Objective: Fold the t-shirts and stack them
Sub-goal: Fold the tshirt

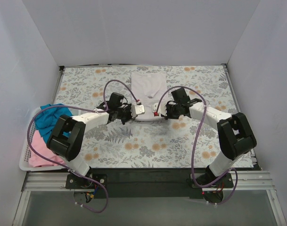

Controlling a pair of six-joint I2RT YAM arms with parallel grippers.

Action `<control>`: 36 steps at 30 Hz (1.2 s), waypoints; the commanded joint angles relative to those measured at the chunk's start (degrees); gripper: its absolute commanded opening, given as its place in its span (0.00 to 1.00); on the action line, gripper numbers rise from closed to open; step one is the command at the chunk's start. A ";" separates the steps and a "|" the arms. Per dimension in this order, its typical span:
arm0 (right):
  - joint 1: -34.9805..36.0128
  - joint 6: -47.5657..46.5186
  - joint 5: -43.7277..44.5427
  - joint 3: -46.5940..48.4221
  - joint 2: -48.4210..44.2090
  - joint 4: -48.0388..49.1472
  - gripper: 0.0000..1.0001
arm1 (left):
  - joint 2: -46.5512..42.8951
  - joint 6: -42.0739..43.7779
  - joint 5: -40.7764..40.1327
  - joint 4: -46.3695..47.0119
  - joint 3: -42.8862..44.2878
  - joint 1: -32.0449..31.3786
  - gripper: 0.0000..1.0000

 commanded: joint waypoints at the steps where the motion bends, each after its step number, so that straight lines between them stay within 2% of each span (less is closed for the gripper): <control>1: -1.59 3.44 0.20 8.29 -1.20 -3.66 0.01 | -1.95 -1.27 2.41 -5.77 7.33 2.26 0.00; 7: -2.74 4.05 0.38 16.64 -1.29 -10.86 0.01 | -2.56 -0.31 3.81 -12.45 14.98 3.76 0.00; 10: -2.74 5.37 -0.24 17.80 -2.34 -15.85 0.01 | -5.27 1.01 5.83 -15.35 14.30 3.58 0.00; 13: -2.04 5.90 -1.65 16.49 -5.67 -20.43 0.01 | -9.48 3.12 6.45 -18.77 12.36 2.44 0.00; 17: 1.21 4.85 -3.74 10.00 -12.97 -27.97 0.01 | -17.29 6.80 9.78 -30.69 8.76 0.77 0.00; 23: 6.05 8.44 -7.53 9.09 -23.52 -35.39 0.01 | -28.74 7.43 14.72 -44.86 6.56 0.15 0.00; 25: 6.84 10.47 -7.53 9.80 -24.23 -36.18 0.01 | -31.03 4.72 13.76 -45.15 6.21 0.15 0.00; 29: 6.93 9.68 -5.78 9.62 -21.34 -36.18 0.01 | -30.25 2.25 12.26 -43.41 6.12 0.15 0.00; 36: 5.97 7.13 -5.16 11.90 -17.03 -36.09 0.01 | -24.54 3.47 10.15 -39.27 8.31 1.46 0.00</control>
